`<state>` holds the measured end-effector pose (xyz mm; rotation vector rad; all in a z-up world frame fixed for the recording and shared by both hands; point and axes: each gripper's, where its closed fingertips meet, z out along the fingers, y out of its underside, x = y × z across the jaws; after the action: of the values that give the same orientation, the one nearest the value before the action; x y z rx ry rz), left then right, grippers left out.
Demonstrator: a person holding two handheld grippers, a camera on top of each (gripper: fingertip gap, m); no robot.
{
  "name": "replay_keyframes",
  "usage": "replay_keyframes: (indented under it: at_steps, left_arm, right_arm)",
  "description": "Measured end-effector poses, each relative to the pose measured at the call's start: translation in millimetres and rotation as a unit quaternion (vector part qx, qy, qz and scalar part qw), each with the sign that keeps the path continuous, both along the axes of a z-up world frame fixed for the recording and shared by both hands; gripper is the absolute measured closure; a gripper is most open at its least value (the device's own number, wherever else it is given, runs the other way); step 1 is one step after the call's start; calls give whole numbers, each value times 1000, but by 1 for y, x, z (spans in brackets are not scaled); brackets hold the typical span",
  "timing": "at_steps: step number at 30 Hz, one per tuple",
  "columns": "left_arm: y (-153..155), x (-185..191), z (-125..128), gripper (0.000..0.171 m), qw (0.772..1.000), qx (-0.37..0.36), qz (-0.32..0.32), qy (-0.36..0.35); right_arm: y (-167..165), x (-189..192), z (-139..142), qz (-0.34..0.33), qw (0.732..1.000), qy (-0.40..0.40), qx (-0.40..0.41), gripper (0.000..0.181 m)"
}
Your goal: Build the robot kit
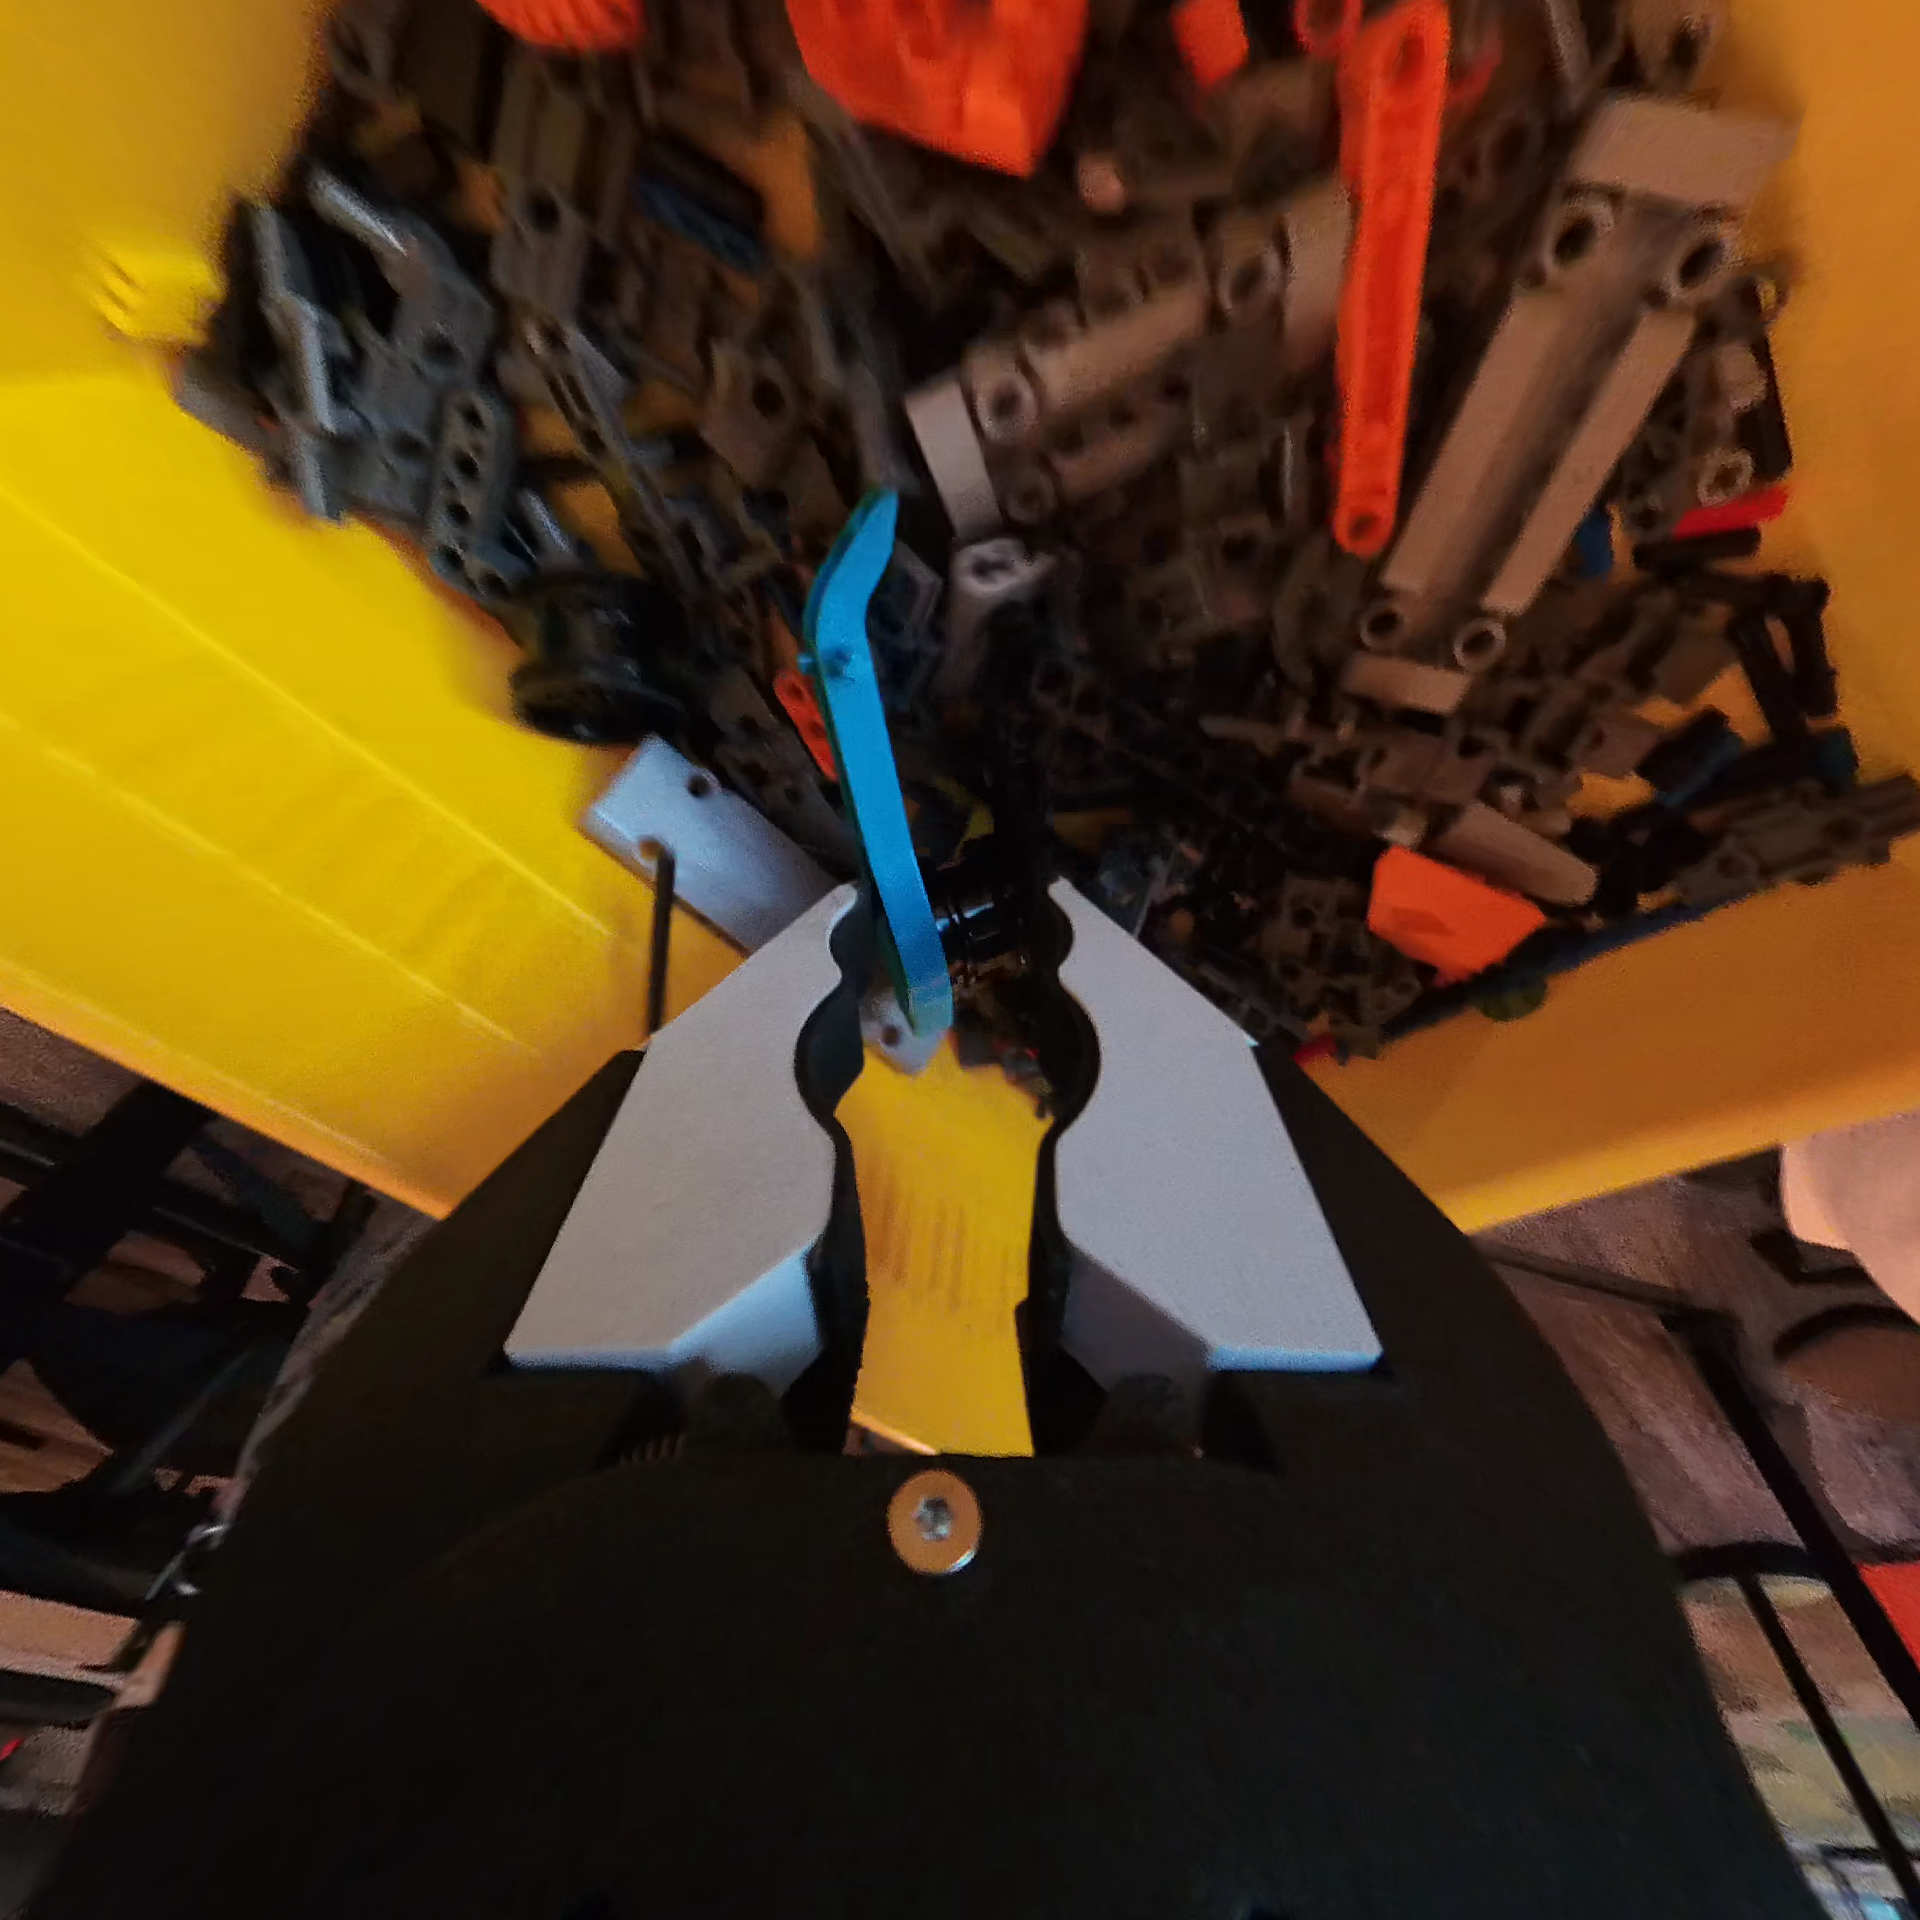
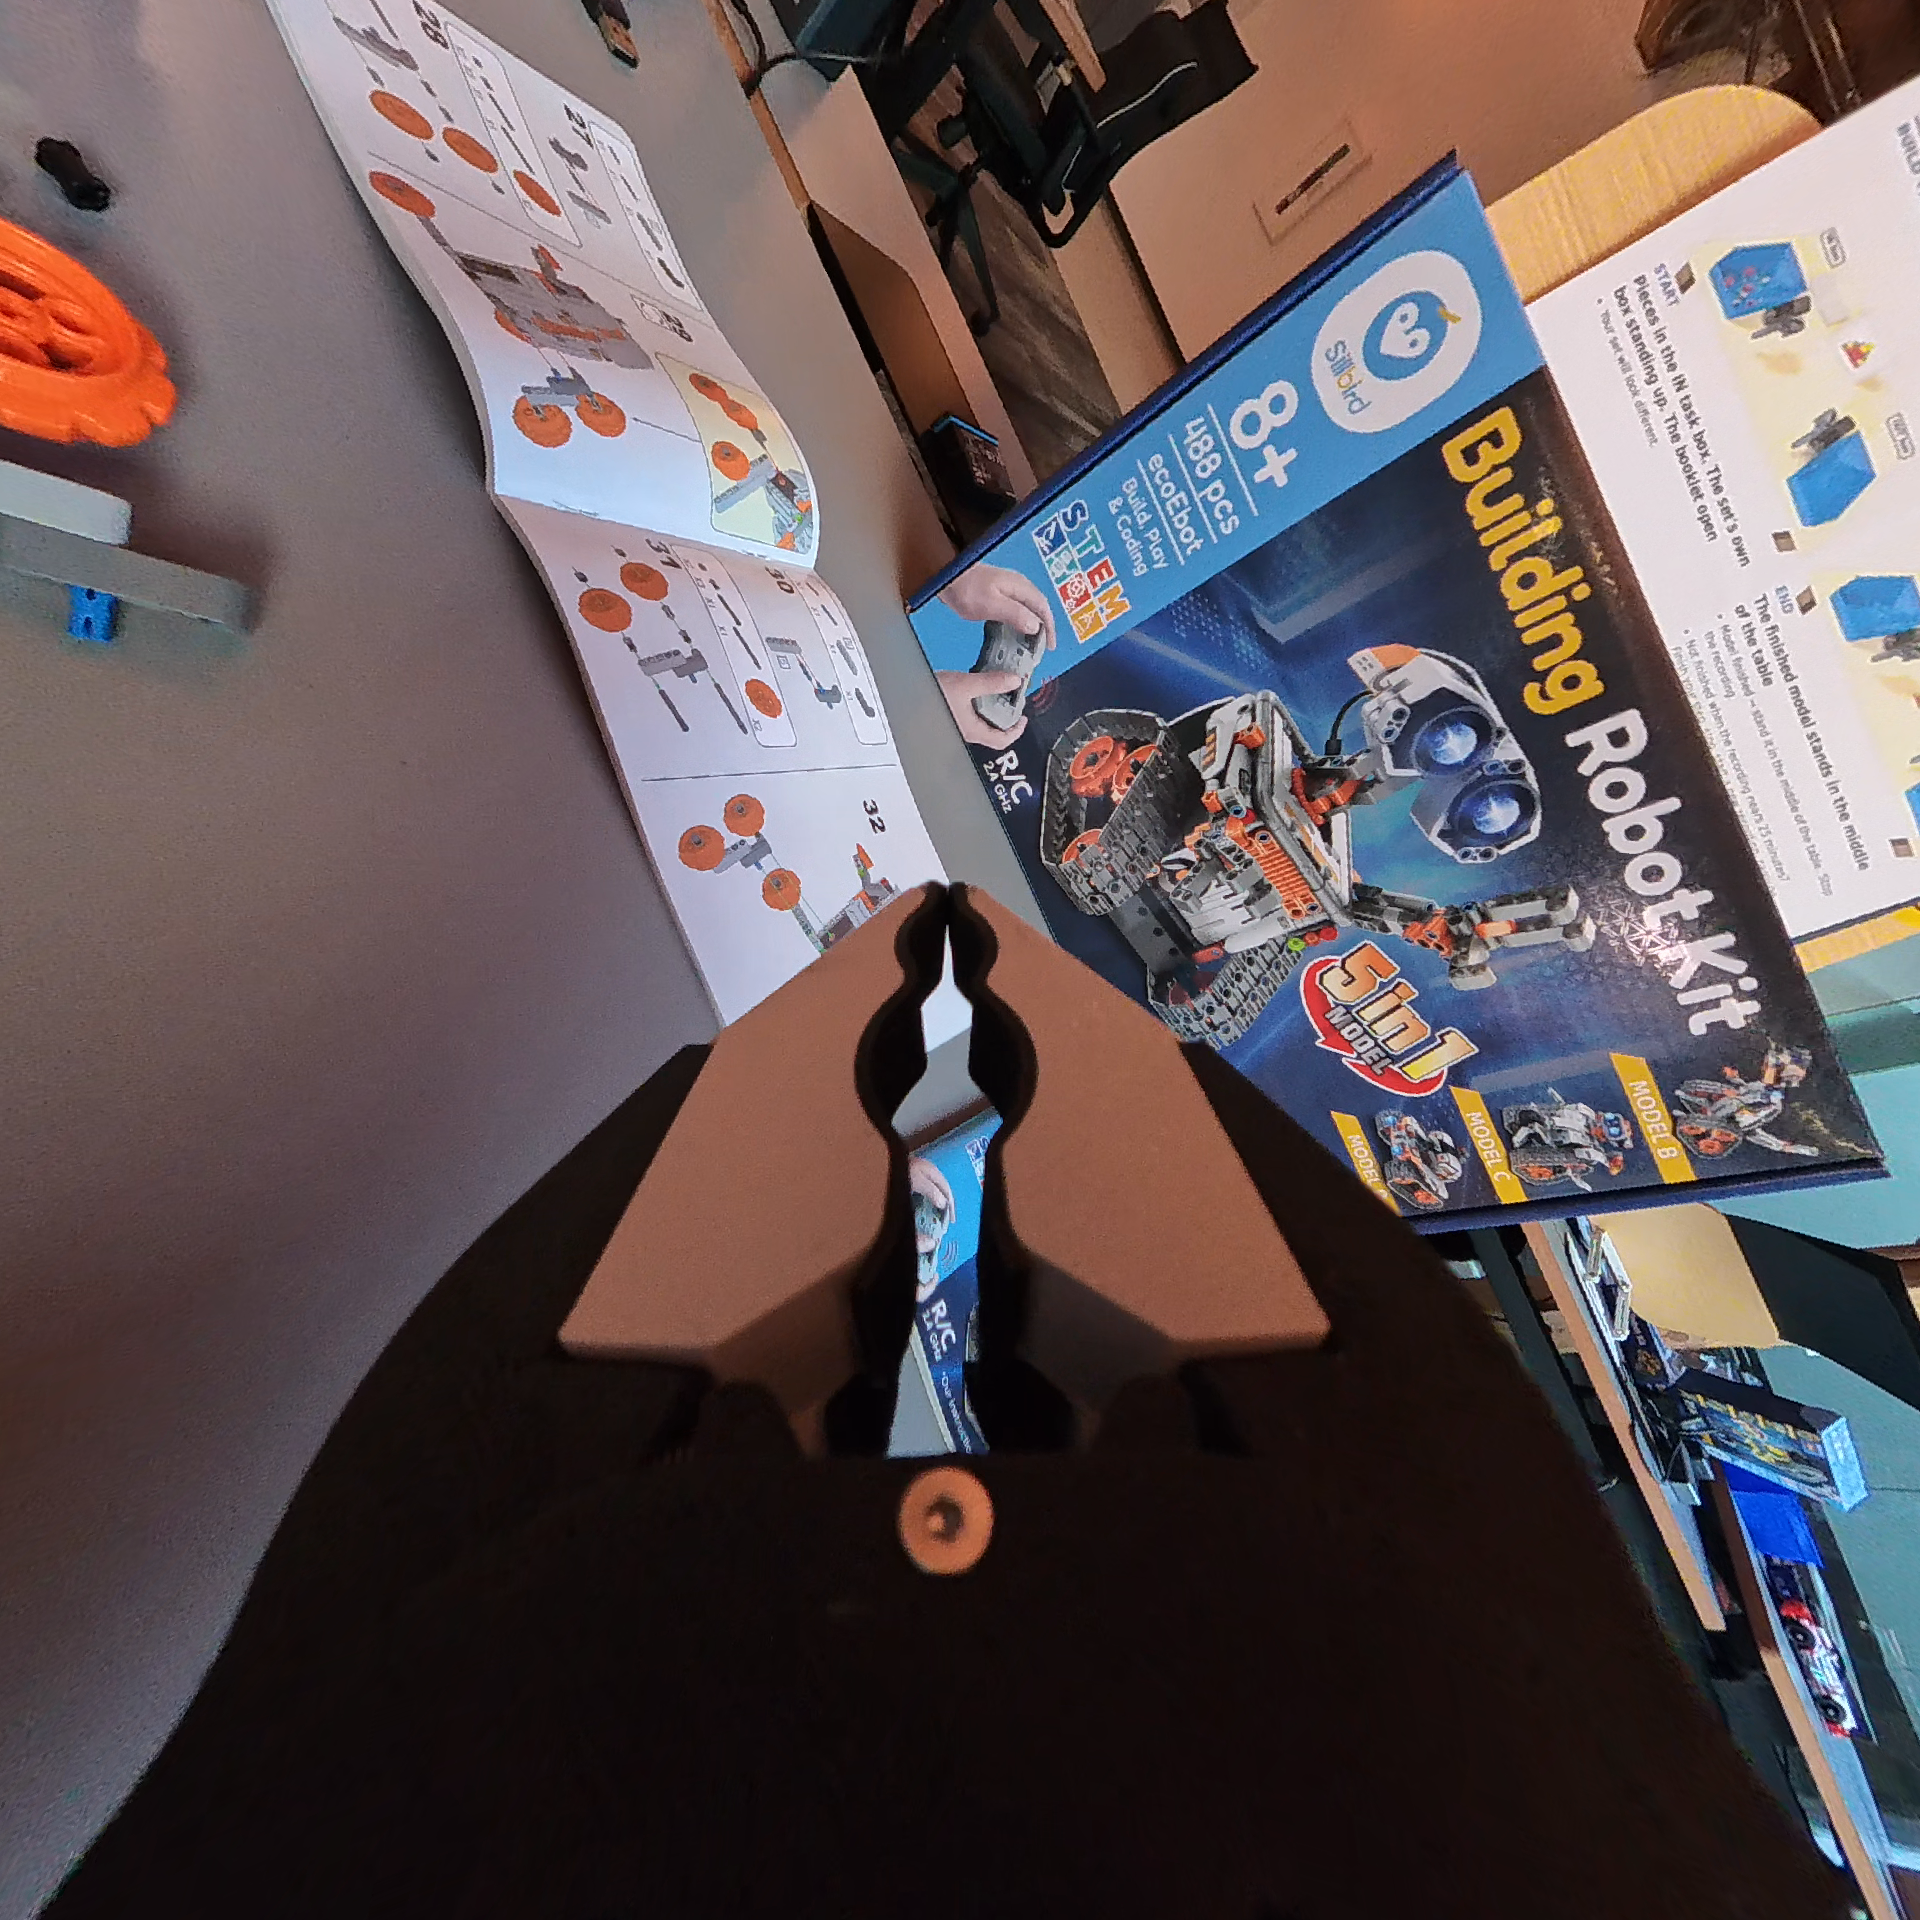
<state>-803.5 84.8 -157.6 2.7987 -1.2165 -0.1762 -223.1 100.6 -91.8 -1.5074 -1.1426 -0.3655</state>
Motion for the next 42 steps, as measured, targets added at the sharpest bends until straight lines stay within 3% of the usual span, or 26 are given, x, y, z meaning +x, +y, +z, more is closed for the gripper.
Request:
replay_keyframes:
  at_steps: [6, 9, 13, 16, 19, 23, 26, 27, 29, 42]
  left_arm:
    - [-49, -2, -3, 141, 997, -45, 39, -46]
    - [-59, -1, 2, 142, 996, -54, 48, -60]
    - [-12, 10, 23, 127, 992, 30, 66, -103]
    - [43, 33, 35, 92, 976, 108, 78, -171]
    - [83, 52, 24, 85, 964, 134, 91, -213]
    - [107, 61, -6, 87, 967, 120, 89, -207]
    - [90, 65, -25, 88, 975, 60, 86, -198]
    - [90, 68, -23, 105, 974, 74, 67, -204]
    - [75, 71, -24, 158, 974, 55, 57, -210]
    - [-44, 72, -1, 160, 945, -81, 108, -299]
  right_arm:
    - [-3, -6, 1, 10, 1000, -15, 3, 181]
    - [-4, -7, 0, 12, 1000, -19, 4, 181]
    - [-2, -6, -4, 11, 1000, -21, -1, 181]
    - [-1, -3, -6, 6, 1000, -26, -4, 181]
    - [-1, -1, -5, 2, 1000, -29, 0, 181]
    - [0, 5, -3, -8, 1000, -28, 4, 181]
    - [0, 9, -3, -14, 1000, -26, 3, 181]
    - [1, 11, -3, -15, 1000, -26, 3, 181]
    - [2, 13, -4, -19, 999, -27, 1, 181]
    - [9, 22, -18, -38, 998, -52, -13, 181]
